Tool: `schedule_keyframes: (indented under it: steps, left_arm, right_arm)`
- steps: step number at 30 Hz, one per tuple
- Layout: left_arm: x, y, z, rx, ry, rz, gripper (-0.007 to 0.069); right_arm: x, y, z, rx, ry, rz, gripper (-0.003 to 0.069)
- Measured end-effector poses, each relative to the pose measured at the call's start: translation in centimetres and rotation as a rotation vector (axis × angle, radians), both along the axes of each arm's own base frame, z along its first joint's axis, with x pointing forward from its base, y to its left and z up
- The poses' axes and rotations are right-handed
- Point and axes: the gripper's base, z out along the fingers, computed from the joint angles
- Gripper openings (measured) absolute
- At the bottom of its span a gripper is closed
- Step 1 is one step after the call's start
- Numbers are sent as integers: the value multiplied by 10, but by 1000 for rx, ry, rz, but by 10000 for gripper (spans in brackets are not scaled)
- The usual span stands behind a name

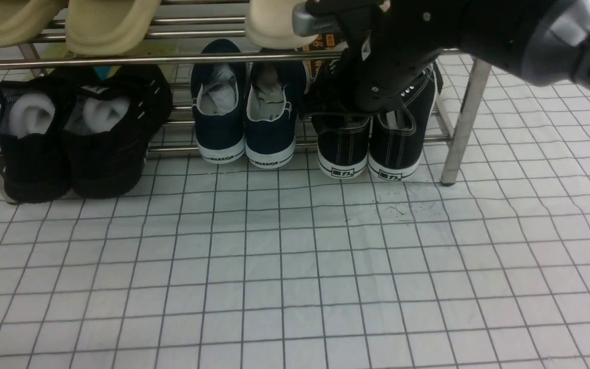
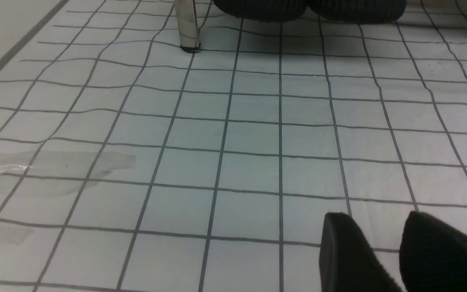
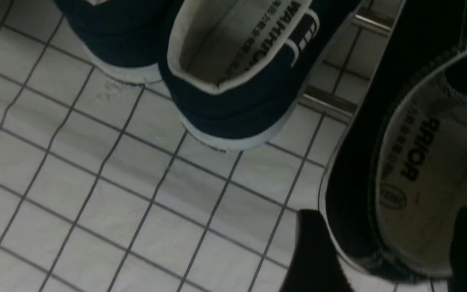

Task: Take the shoes off the shelf with your hand from the white checkered tablecloth.

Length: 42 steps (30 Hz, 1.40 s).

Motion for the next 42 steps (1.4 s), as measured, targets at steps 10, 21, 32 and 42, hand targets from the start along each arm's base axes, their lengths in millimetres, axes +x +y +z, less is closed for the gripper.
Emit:
schedule_keyframes:
  steps: [10,21,32,42]
  left_arm:
    - [0,0,0,0,0,0,240]
    - [0,0,0,0,0,0,240]
    - [0,0,0,0,0,0,240]
    - [0,0,0,0,0,0,240]
  right_arm:
    - [24,10,-42,-54,-63,12,374]
    - [20,9,-34,-41,-50,8,1]
    - [-21,-9,33,33,39,8,1]
    - [-76,-26,80,41,191,181,4]
